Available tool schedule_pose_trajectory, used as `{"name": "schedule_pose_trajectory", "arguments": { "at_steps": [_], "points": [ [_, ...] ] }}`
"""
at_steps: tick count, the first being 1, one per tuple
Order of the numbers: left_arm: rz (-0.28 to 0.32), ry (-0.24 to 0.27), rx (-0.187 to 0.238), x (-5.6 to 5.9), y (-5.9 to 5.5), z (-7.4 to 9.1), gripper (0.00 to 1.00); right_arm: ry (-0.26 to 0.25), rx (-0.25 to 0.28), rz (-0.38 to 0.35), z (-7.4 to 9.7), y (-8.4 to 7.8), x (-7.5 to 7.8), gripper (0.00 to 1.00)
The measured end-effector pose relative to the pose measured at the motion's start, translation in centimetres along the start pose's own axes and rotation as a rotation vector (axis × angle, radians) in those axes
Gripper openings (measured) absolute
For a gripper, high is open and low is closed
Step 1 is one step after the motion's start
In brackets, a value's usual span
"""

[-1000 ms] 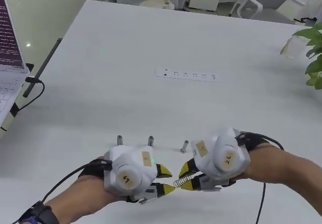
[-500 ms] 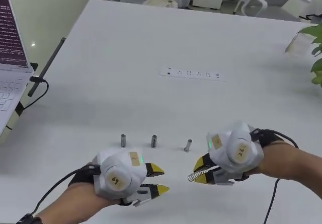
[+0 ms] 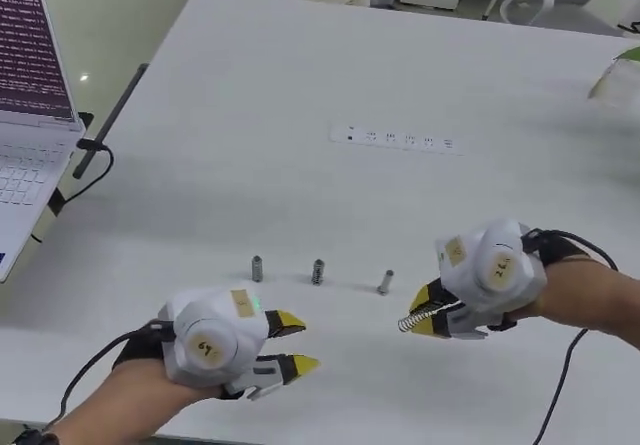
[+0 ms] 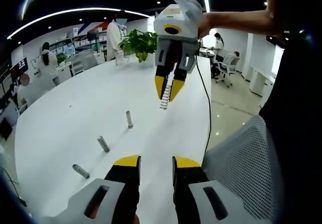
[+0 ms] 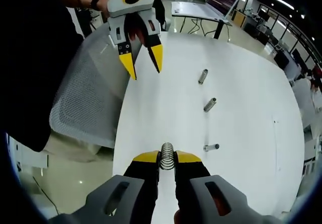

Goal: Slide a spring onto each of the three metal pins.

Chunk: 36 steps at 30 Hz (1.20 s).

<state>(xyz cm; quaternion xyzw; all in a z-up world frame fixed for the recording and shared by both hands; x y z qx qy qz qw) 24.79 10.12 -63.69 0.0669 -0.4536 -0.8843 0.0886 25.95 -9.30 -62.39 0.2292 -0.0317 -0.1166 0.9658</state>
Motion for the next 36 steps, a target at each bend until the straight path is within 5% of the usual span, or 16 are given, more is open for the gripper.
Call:
{"name": "schedule_pose_trajectory", "arguments": {
  "at_steps": [36],
  "points": [
    [0.156,0.262,0.015,-4.4,-3.6,7.5,0.46,-0.014,-0.059,0.033,0.1,0.8,6.8,0.08]
  ]
}}
Point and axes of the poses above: the centre of the closed fingertips' face, and the gripper's own axes: z roughly backward along the fingers, x roughly to its right, y roughly out of its top, the point moved 6 cm from there along z, roughly backward along the fingers, and after that the axes turned 3 degrees about -z, right-handed, at the moved point
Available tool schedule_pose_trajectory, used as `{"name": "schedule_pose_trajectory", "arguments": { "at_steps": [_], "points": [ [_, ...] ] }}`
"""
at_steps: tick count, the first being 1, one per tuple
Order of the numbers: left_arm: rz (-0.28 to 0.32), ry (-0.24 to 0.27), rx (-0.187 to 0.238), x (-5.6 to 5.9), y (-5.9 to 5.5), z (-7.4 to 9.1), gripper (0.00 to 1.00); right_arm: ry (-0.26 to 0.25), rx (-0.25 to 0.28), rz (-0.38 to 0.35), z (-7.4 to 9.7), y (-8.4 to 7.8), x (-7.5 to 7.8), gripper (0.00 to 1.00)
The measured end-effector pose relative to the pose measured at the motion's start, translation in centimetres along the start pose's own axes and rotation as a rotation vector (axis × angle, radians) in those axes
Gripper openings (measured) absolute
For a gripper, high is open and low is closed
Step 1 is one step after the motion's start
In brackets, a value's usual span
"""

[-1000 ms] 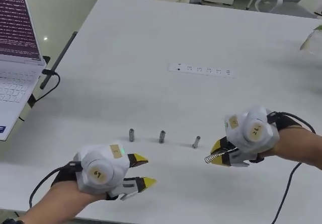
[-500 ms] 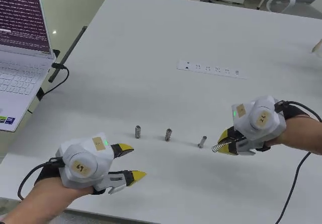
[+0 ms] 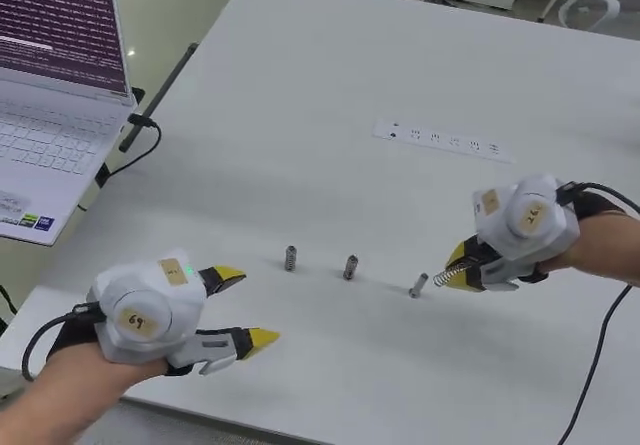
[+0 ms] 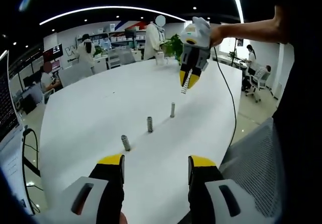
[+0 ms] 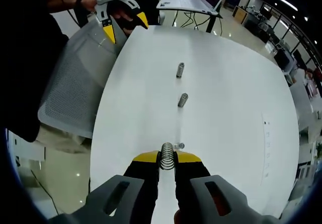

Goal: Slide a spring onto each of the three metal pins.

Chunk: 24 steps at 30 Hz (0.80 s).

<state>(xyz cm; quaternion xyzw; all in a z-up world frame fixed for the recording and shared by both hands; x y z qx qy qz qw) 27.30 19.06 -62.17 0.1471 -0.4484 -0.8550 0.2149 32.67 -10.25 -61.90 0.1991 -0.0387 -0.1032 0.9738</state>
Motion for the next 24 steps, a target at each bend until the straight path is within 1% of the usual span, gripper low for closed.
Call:
{"name": "schedule_pose_trajectory", "arguments": {
  "at_steps": [4,10,24],
  "points": [
    [0.01,0.019,0.0,-0.5,-0.2,0.5,0.48,0.003,-0.016,0.01,-0.4,0.1,0.7,0.08],
    [0.025,0.039,-0.005,-0.9,-0.6,1.0,0.49,0.01,-0.018,0.021,-0.8,0.5,1.5,0.08],
    [0.065,0.087,-0.008,-1.6,-1.1,2.0,0.5,0.047,-0.074,0.061,-2.6,0.0,2.5,0.08]
  ]
}}
Point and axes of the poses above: the centre of the closed fingertips' face, and the gripper's own axes: z roughly backward along the fingers, x roughly to its right, y roughly out of its top, the point moved 6 cm from there along z, roughly backward along the fingers, and after that the axes turned 3 degrees about -z, right-handed, at the moved point
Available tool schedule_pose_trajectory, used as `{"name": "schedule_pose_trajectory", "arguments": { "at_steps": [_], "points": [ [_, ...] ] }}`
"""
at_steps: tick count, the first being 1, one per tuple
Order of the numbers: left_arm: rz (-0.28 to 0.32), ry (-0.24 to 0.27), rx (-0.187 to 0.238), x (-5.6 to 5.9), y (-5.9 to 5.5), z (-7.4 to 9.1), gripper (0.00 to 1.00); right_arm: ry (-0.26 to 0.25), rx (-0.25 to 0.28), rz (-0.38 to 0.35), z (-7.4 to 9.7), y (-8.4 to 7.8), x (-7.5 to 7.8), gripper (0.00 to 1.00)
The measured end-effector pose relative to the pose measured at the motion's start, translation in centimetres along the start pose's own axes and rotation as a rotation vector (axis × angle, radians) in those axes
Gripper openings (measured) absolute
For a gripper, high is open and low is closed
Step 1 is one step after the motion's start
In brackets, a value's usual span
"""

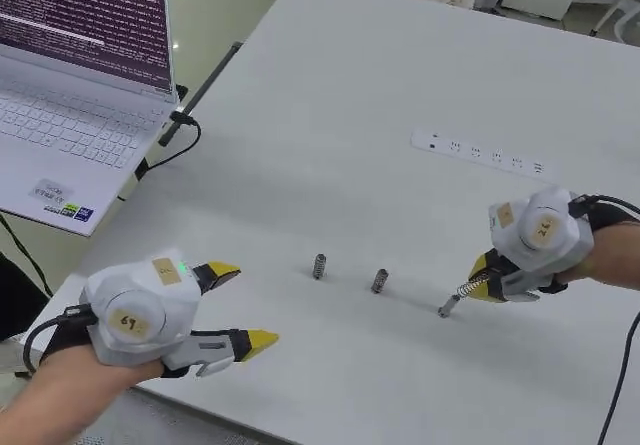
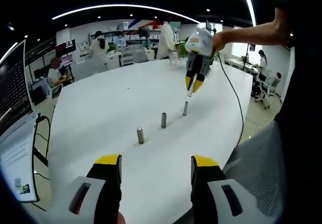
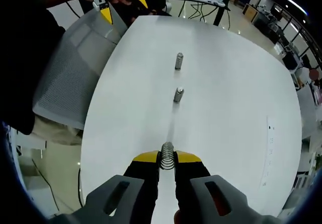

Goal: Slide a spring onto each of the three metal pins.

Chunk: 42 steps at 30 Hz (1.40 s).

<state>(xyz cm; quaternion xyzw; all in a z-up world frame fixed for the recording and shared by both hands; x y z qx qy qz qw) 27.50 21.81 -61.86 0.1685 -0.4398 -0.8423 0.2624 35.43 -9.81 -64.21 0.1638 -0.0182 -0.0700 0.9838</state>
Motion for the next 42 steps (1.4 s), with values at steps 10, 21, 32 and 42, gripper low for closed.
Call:
{"name": "schedule_pose_trajectory", "arguments": {
  "at_steps": [10,21,32,42],
  "points": [
    [0.019,0.019,-0.008,-0.5,-0.3,0.4,0.51,0.018,-0.027,0.02,-1.1,-0.1,0.3,0.08],
    [0.035,0.035,-0.019,-1.0,-0.8,0.7,0.5,0.028,-0.059,0.034,-2.0,-0.6,0.6,0.09],
    [0.047,0.043,-0.022,-1.3,-0.9,0.8,0.5,0.046,-0.069,0.04,-2.7,-0.5,0.8,0.09],
    [0.05,0.043,-0.028,-1.4,-1.0,0.8,0.49,0.052,-0.085,0.045,-3.6,-0.7,0.8,0.09]
  ]
}}
Point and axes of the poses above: the centre of the closed fingertips' face, and the gripper's own axes: z roughly backward along the fingers, x roughly to its right, y roughly out of its top, the point moved 6 cm from there along z, roughly backward along the fingers, and after that the axes turned 3 degrees about -z, right-handed, at the moved point
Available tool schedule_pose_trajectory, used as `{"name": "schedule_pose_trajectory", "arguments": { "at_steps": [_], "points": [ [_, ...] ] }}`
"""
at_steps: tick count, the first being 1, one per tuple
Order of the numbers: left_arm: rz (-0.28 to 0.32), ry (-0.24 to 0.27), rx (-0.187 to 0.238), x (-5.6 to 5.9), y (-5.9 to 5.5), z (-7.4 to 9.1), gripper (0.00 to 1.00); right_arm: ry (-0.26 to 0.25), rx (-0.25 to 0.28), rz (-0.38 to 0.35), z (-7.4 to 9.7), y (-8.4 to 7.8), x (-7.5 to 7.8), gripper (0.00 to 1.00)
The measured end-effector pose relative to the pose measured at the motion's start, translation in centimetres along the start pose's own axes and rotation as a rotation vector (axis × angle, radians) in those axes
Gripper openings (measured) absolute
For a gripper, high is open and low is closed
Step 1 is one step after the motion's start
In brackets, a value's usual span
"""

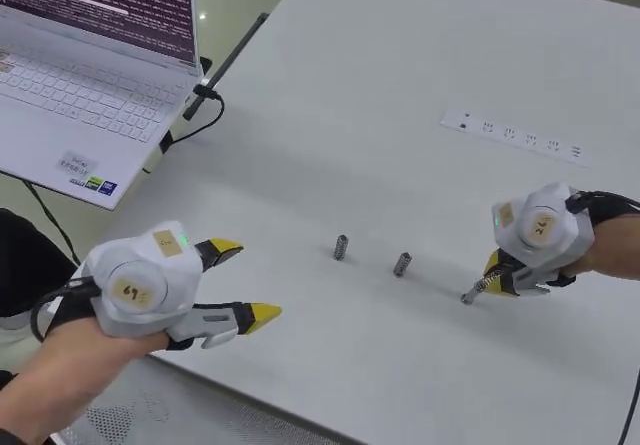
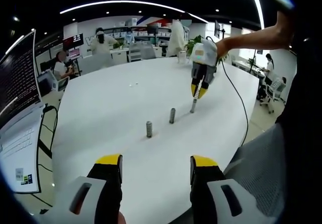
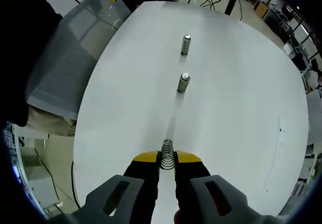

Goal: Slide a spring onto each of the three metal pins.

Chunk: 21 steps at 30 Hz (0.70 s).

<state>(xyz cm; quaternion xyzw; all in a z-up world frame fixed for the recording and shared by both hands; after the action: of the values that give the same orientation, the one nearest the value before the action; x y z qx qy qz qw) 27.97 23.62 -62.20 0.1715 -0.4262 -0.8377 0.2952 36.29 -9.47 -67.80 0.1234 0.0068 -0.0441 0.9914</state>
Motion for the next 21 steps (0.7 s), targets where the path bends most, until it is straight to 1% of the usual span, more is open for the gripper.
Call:
{"name": "schedule_pose_trajectory", "arguments": {
  "at_steps": [3,6,12,21],
  "points": [
    [0.002,0.002,0.0,-0.06,0.03,0.04,0.49,0.0,-0.007,0.001,-0.3,-0.05,0.03,0.09],
    [0.003,0.003,0.0,-0.11,0.04,0.09,0.49,-0.003,0.002,-0.003,-0.25,0.13,0.17,0.09],
    [0.008,0.003,0.0,-0.16,-0.1,0.07,0.49,0.002,-0.006,0.001,-0.3,0.26,0.13,0.09],
    [0.008,0.002,-0.002,-0.11,-0.15,0.08,0.49,0.008,-0.032,0.018,-0.75,0.44,0.0,0.09]
  ]
}}
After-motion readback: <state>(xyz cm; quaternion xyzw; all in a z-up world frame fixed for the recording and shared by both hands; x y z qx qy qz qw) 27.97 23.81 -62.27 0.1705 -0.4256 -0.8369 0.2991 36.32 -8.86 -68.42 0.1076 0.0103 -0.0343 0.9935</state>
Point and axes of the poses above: the centre of the closed fingertips' face, and the gripper's own axes: z roughly backward along the fingers, x roughly to its right, y roughly out of its top, the point moved 6 cm from there along z, roughly backward along the fingers, and after that the axes turned 3 degrees about -z, right-handed, at the moved point
